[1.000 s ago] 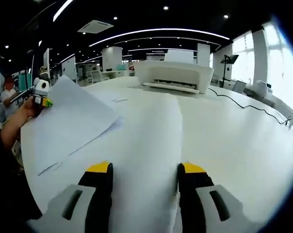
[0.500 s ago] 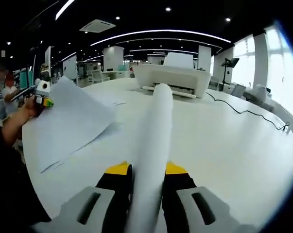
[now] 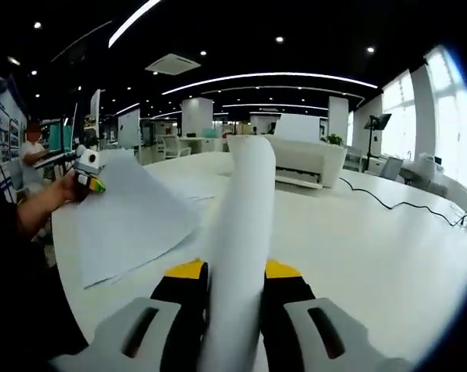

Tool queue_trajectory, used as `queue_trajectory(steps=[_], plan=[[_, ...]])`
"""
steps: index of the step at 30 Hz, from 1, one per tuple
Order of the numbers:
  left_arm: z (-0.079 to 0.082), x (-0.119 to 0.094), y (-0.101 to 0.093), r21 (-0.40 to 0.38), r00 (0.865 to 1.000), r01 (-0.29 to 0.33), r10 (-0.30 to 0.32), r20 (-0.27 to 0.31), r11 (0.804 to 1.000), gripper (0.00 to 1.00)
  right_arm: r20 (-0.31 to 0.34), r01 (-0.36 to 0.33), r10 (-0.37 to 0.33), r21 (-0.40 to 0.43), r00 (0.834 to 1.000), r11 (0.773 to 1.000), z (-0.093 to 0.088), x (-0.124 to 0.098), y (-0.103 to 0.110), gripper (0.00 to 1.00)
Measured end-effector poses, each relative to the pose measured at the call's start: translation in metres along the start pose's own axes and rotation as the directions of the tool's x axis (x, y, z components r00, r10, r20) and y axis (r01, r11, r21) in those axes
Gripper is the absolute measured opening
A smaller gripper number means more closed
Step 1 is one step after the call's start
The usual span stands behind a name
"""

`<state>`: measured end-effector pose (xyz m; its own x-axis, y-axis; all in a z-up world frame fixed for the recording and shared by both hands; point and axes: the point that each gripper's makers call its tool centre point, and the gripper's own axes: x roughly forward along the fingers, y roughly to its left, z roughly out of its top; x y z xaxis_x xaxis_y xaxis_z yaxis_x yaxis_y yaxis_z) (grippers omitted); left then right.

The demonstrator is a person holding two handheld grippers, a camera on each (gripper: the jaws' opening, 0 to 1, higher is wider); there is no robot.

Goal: Organize the stack of printing papers by aligning and flattening the scattered papers on the table

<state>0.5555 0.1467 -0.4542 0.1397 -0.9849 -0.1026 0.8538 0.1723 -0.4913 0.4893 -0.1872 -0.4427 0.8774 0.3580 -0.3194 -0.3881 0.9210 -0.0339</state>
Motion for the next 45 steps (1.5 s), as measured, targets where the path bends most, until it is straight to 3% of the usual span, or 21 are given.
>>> queue_trajectory(steps=[8, 12, 19, 23, 33, 40, 45], plan=[[0.003, -0.002, 0.006, -0.001, 1.0, -0.001, 0.001, 0.0, 1.0, 0.07, 0.048, -0.086, 0.09, -0.076, 0.995, 0.993, 0.018, 0.001, 0.015, 0.23], [0.003, -0.003, 0.007, -0.001, 1.0, -0.002, 0.002, -0.001, 1.0, 0.07, 0.098, -0.145, 0.153, -0.087, 0.983, 0.986, 0.03, 0.0, 0.022, 0.23], [0.005, -0.003, 0.01, -0.003, 1.0, -0.002, 0.002, 0.0, 1.0, 0.07, 0.073, -0.229, 0.243, -0.159, 0.967, 0.96, 0.035, 0.005, 0.035, 0.23], [0.005, -0.003, 0.012, -0.002, 1.0, -0.005, 0.005, -0.004, 1.0, 0.07, 0.08, -0.297, 0.315, -0.183, 0.946, 0.937, 0.043, 0.011, 0.047, 0.23], [0.008, -0.005, 0.016, 0.005, 1.0, -0.006, 0.006, -0.003, 1.0, 0.07, 0.011, -0.408, 0.428, -0.283, 0.904, 0.868, 0.046, 0.031, 0.068, 0.24], [0.014, -0.01, 0.028, 0.009, 1.0, -0.006, 0.006, -0.003, 1.0, 0.07, -0.026, -0.444, 0.465, -0.345, 0.885, 0.827, 0.05, 0.046, 0.077, 0.24], [0.014, -0.01, 0.029, 0.011, 1.0, -0.008, 0.008, -0.004, 1.0, 0.07, -0.057, -0.451, 0.47, -0.401, 0.881, 0.797, 0.049, 0.057, 0.083, 0.24]])
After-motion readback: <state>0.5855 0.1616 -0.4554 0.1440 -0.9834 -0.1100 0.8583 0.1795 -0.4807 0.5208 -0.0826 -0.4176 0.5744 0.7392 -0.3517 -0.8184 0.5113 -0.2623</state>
